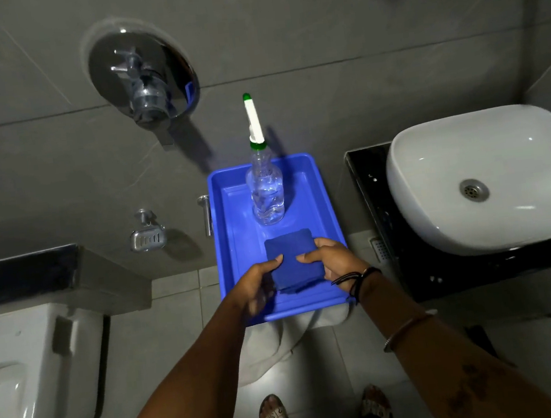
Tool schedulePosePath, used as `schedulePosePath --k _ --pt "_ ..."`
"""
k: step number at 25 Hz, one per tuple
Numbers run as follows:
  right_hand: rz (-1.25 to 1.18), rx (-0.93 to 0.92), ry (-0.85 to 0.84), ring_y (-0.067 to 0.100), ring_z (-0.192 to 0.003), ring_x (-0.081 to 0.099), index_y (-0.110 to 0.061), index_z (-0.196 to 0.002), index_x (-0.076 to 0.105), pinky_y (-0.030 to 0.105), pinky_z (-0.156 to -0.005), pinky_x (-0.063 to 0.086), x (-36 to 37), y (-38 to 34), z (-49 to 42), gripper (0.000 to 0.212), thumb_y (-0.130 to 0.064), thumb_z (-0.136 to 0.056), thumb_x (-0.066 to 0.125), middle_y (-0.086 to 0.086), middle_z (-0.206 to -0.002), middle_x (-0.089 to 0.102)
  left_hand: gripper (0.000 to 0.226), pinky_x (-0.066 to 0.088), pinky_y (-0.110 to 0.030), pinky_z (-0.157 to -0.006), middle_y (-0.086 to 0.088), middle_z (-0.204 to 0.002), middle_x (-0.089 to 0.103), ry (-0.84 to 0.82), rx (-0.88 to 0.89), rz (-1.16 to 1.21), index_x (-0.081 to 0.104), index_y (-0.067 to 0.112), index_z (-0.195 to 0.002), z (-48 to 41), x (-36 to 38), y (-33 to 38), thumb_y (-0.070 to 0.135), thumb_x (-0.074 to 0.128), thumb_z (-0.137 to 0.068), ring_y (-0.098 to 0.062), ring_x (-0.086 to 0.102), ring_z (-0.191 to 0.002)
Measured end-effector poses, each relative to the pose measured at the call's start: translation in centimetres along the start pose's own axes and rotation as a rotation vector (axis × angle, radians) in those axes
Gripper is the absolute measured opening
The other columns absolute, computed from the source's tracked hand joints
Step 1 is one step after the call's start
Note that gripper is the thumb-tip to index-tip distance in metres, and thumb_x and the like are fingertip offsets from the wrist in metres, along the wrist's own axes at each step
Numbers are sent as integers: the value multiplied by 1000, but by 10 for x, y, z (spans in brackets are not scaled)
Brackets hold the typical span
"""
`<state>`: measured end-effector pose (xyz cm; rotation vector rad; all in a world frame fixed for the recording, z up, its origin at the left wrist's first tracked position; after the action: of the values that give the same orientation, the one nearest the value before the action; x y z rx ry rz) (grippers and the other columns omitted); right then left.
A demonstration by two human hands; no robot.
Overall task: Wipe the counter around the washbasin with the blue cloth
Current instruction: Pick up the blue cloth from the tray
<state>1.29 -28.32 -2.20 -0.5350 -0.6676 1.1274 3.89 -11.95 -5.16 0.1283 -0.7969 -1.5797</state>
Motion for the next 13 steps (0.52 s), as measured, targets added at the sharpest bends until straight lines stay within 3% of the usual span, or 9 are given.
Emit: schedulePosePath --k 3,6,8,10,13 --pt "-116 -24 -34 36 -102 67 2 -115 59 45 -81 60 -22 -6 23 37 2 -79 69 21 -114 68 30 61 -42 -84 -19 -122 70 -223 -7 207 67 6 -118 11 33 0 22 59 -94 -32 72 -102" --pt "-65 -40 49 29 -85 71 -3 -100 64 36 -65 62 -50 -13 53 22 1 -79 70 16 -101 71 32 62 -40 -78 -18 -117 72 -242 2 142 63 4 -121 16 68 -5 19 57 -93 -31 73 -97" --pt "-28 -41 147 25 -76 69 -5 -91 61 36 -62 60 -72 -14 67 16 -2 -79 72 16 -95 69 32 62 -38 -74 -18 -115 72 -219 6 52 63 3 -122 14 90 -9 18 57 -95 -31 73 -95" --pt "50 -36 243 24 -76 65 -8 -94 59 35 -66 56 -108 -15 87 17 -8 -82 70 14 -93 65 32 62 -38 -75 -19 -114 72 -165 34 -57 65 1 -121 8 123 -13 17 61 -93 -31 71 -95" --pt "238 -65 379 18 -66 53 -15 -87 55 24 -57 43 -171 -22 118 10 -19 -85 65 13 -83 55 17 57 -28 -57 -16 -85 71 15 188 -261 69 1 -98 -1 173 -20 11 73 -85 -19 70 -66"
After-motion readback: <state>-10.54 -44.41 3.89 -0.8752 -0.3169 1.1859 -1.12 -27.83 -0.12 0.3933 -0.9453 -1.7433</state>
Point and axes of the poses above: each hand's wrist, its own z-axis away from the middle knuckle, its own x-axis out of the palm, y = z × x, the point moved 4 cm from there along -z, towards the middle knuckle
